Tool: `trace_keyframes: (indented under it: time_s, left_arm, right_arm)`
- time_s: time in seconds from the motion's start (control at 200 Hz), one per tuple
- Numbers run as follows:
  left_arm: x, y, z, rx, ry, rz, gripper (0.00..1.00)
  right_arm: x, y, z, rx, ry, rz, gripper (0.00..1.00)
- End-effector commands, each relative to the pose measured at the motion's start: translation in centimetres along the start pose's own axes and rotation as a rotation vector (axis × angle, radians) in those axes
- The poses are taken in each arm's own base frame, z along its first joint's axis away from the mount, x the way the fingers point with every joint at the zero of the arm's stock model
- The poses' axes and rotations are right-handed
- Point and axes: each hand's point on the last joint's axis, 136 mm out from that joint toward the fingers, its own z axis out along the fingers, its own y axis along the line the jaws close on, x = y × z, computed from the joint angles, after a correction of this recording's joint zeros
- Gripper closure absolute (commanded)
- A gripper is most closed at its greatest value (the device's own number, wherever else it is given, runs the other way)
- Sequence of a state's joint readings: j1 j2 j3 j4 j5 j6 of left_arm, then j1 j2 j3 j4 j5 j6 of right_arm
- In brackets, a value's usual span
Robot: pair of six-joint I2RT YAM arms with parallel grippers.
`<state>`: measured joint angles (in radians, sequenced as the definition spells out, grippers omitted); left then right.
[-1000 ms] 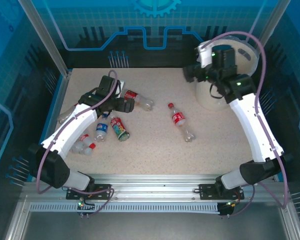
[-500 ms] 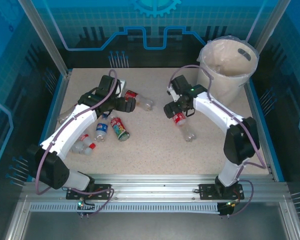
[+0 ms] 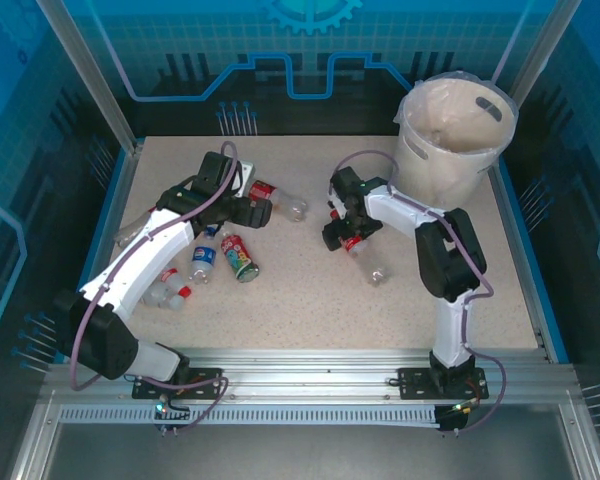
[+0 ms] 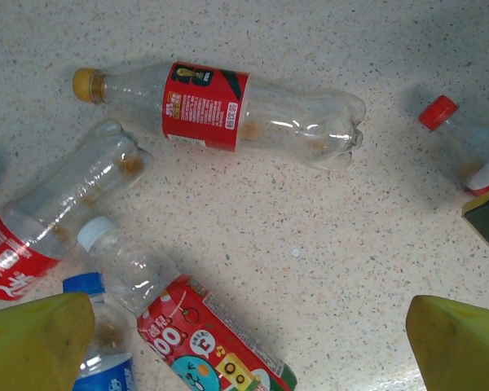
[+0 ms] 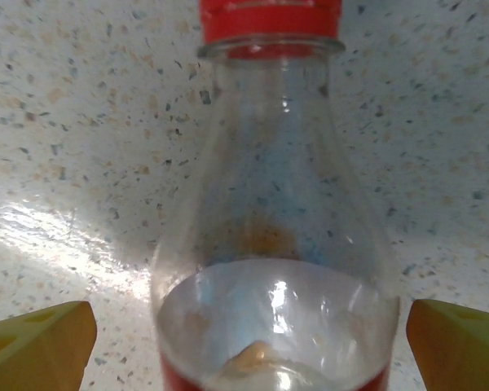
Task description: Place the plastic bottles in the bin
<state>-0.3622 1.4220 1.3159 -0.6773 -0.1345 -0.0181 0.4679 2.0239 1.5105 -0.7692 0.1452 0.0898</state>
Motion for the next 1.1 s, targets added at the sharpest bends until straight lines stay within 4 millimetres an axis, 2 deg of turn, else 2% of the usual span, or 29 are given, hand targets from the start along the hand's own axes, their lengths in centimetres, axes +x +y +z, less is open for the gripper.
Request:
trace_keyframes:
  time_s: [0.0, 0.2, 0.34, 0.435, 0.675, 0.77, 0.866, 1.096]
  left_arm:
    - [-0.8, -0.2, -0.8, 0.001, -0.011, 0.076, 0.01]
    - [-0.3, -0.1, 0.0, -0.001, -0.026, 0.082, 0.01]
    - [0.8, 0.6, 1.1, 0.001, -0.007, 0.065, 0.01]
    - [0.7, 1.0, 1.4, 0.024, -0.009, 0.022, 0.01]
    - [1.0, 2.0, 2.0, 0.046, -0.003, -0.048, 0.01]
    - [1.1, 2.2, 2.0, 0.035, -0.003, -0.044, 0.01]
    - [1.3, 2.3, 2.2, 0.033, 0.002, -0.044, 0.01]
    - [1.4, 2.3, 2.4, 0.036, 0.007, -0.051, 0.01]
  right_arm:
    - [-0.6, 0.3, 0.2, -0.012, 0.005, 0.014, 0.03]
    - [-0.1, 0.5, 1.7, -0.015, 0.040, 0.023, 0.09]
    - [0.2, 0.1, 2.0, 0.011, 0.048, 0.027, 0.12]
    - [0.3, 0.0, 2.1, 0.013, 0.045, 0.034, 0.16]
    - [0.7, -0.4, 2.3, 0.020, 0.042, 0.042, 0.33]
    - [0.3, -0.6, 1.6, 0.030, 0.013, 0.043, 0.41]
    - [-0.3, -0.5, 0.2, 0.019, -0.025, 0.047, 0.42]
    - [-2.7, 0.5, -5.5, -0.059, -0.188, 0.050, 0.46]
